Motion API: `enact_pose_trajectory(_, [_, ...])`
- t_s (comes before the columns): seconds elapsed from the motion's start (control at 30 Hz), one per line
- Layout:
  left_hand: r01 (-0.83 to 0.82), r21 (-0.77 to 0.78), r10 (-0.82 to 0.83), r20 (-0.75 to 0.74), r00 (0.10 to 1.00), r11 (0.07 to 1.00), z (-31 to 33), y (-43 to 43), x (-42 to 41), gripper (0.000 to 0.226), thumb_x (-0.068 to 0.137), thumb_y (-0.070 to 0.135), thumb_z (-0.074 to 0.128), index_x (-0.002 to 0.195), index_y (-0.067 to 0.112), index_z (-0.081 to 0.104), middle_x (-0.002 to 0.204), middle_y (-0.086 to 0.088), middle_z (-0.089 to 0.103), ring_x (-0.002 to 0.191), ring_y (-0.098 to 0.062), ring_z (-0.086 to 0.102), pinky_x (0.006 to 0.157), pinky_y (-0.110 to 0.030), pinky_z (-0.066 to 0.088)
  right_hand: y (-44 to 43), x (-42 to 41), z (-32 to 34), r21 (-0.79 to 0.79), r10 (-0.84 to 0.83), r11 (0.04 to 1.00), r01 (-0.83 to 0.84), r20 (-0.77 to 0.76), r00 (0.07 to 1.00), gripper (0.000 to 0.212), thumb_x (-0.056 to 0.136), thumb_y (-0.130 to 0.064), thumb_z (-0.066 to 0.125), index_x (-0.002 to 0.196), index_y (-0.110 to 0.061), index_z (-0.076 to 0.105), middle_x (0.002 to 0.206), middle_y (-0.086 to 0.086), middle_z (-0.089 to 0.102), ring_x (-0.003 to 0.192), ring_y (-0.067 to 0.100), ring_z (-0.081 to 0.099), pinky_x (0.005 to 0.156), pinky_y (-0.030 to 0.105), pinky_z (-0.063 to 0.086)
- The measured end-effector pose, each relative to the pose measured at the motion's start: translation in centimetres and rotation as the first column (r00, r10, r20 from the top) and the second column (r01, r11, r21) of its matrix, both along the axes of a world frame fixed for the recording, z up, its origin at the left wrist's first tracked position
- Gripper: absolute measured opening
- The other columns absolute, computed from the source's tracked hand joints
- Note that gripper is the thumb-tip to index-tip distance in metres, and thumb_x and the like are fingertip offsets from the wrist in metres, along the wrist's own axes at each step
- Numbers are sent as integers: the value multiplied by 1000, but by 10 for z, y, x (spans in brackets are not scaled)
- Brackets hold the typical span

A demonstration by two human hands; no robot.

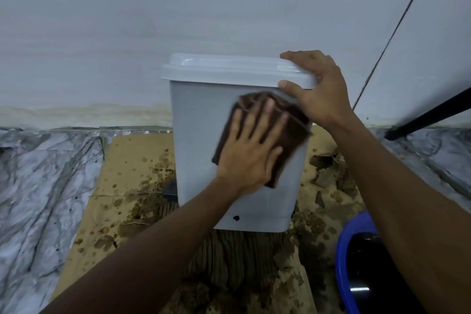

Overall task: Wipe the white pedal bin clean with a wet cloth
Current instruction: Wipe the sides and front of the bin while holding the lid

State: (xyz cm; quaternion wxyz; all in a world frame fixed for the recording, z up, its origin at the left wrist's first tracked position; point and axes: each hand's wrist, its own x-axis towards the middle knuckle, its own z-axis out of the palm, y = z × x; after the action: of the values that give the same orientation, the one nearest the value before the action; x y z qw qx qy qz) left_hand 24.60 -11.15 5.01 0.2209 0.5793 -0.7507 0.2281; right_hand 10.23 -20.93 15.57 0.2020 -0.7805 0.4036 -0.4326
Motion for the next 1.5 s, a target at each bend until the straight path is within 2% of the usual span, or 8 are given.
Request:
enact_pose_trajectory(0.2, [218,150,-253,276,927,964,-42,28,22,62,107,42,41,161,19,24,167,-14,14,153,-31,18,127,-48,-3,1,-6,3,59,19,998,-20,18,1000,47,80,-35,74,127,-34,68,125,-9,62,125,19,49,109,30,39])
enact_pose_trajectory(0.5, [-224,-48,214,-162,963,973,-4,12,48,67,103,47,37,161,17,21,167,-17,6,156,-36,4,126,-53,0,6,-3,6,73,4,997,-4,1,1000,47,81,-35,74,127,-35,68,125,-10,62,123,17,49,108,24,36])
enact_pose_trajectory(0.67, [103,10,-103,67,992,995,-26,9,-4,66,105,43,43,161,17,22,167,-16,8,155,-34,8,125,-54,-3,7,-6,6,64,6,998,-6,5,1000,47,80,-35,75,126,-34,68,124,-9,63,123,18,49,110,27,36])
enact_pose_trajectory(0.8, [359,210,-412,340,845,910,-83,47,7,63,105,44,45,160,19,27,167,-13,16,153,-29,21,126,-51,-1,9,-9,7,68,21,997,-23,27,999,46,81,-34,76,126,-33,69,123,-12,63,119,5,49,114,33,34])
enact_pose_trajectory(0.9, [367,221,-428,425,798,904,-90,56,34,59,107,45,40,159,21,30,167,-11,20,153,-26,24,127,-48,-1,11,-6,8,69,21,997,-23,24,999,46,81,-31,77,126,-31,69,124,-11,63,121,11,49,107,18,34])
enact_pose_trajectory(1.1, [169,-14,-164,176,970,985,-29,30,56,64,103,45,51,157,15,33,164,-18,25,152,-33,24,127,-49,11,15,-4,12,76,15,997,-16,10,1000,44,82,-26,79,124,-31,69,122,-10,62,120,15,50,104,22,37])
enact_pose_trajectory(1.3, [276,-16,-269,166,949,961,-10,26,81,46,109,19,29,152,6,42,160,-22,33,151,-35,27,125,-50,20,22,-7,16,78,16,997,-16,-2,1000,43,83,-25,80,124,-31,69,122,-12,61,118,9,50,111,35,38])
enact_pose_trajectory(1.5, [126,-91,-138,-135,981,988,13,32,107,52,100,1,32,152,2,39,159,-24,32,153,-37,21,125,-52,18,32,-9,18,87,9,996,-9,10,1000,43,82,-25,81,122,-32,69,122,-13,63,120,12,50,113,45,37])
